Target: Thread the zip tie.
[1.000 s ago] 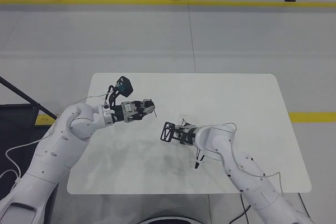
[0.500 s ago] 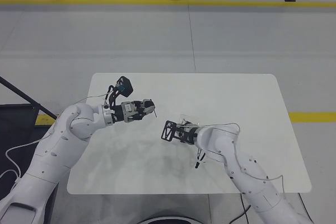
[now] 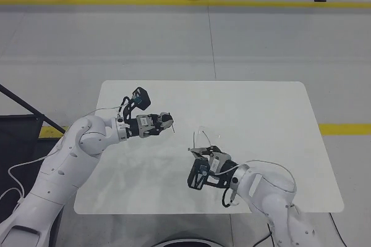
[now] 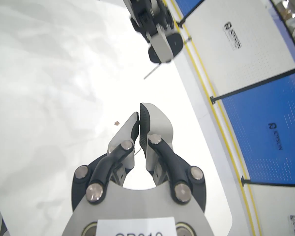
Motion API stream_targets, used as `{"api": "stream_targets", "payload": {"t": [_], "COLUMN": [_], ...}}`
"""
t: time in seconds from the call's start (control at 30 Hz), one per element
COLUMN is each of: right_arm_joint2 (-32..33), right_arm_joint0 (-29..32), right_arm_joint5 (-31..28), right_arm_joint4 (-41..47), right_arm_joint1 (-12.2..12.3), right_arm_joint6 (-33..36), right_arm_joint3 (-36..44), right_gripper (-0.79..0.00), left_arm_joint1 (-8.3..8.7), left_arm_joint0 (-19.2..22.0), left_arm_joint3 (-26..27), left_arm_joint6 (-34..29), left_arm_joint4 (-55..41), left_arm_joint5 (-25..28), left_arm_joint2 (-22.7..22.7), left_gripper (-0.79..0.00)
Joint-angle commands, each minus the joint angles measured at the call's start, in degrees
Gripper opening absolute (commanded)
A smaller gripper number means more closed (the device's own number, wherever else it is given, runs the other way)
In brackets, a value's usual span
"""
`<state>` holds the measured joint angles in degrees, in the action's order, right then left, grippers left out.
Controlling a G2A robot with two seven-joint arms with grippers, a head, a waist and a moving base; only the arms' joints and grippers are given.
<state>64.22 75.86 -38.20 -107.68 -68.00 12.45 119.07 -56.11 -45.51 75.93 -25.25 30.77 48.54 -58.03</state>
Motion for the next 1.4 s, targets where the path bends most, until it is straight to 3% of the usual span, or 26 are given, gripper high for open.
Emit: {"api": "stream_targets", "payload": {"t": [0.0,0.07,0.4,0.7,0.93,1.37], "right_arm_joint2": [0.5,0.5,0.2,0.8,2.9,1.8], "right_arm_joint0": [3.1,6.2,6.1,5.8,6.6,6.1], "right_arm_joint5": [0.2,1.4,1.8,1.5,1.3,2.2], "right_arm_joint4": [-5.3,-10.2,-10.4,-14.4,-15.1,-15.5], "right_arm_joint1": [0.8,1.7,1.7,2.8,3.6,3.8], "right_arm_joint6": [-9.0,-18.7,-19.4,-29.4,-32.8,-34.3], "right_arm_joint3": [1.6,1.8,2.1,0.8,-0.4,-1.3], "right_gripper": [-0.785,-0.785,-0.785,-0.785,-0.785,-0.785], "left_arm_joint1": [-0.04,-0.11,-0.13,0.43,0.92,1.15], "left_arm_joint0": [0.1,0.0,0.0,-4.1,-5.8,-6.8], "left_arm_joint3": [0.2,0.5,0.5,7.8,9.5,11.2], "left_arm_joint6": [-0.3,-0.1,0.0,3.7,7.7,8.9], "left_arm_joint4": [0.7,1.5,1.7,18.8,24.6,27.2], "left_arm_joint5": [0.5,1.1,1.2,-3.0,4.9,7.0], "left_arm_joint2": [0.2,0.4,0.5,-0.5,-0.7,-1.0], "left_gripper": [-0.785,-0.785,-0.785,-0.785,-0.785,-0.785]}}
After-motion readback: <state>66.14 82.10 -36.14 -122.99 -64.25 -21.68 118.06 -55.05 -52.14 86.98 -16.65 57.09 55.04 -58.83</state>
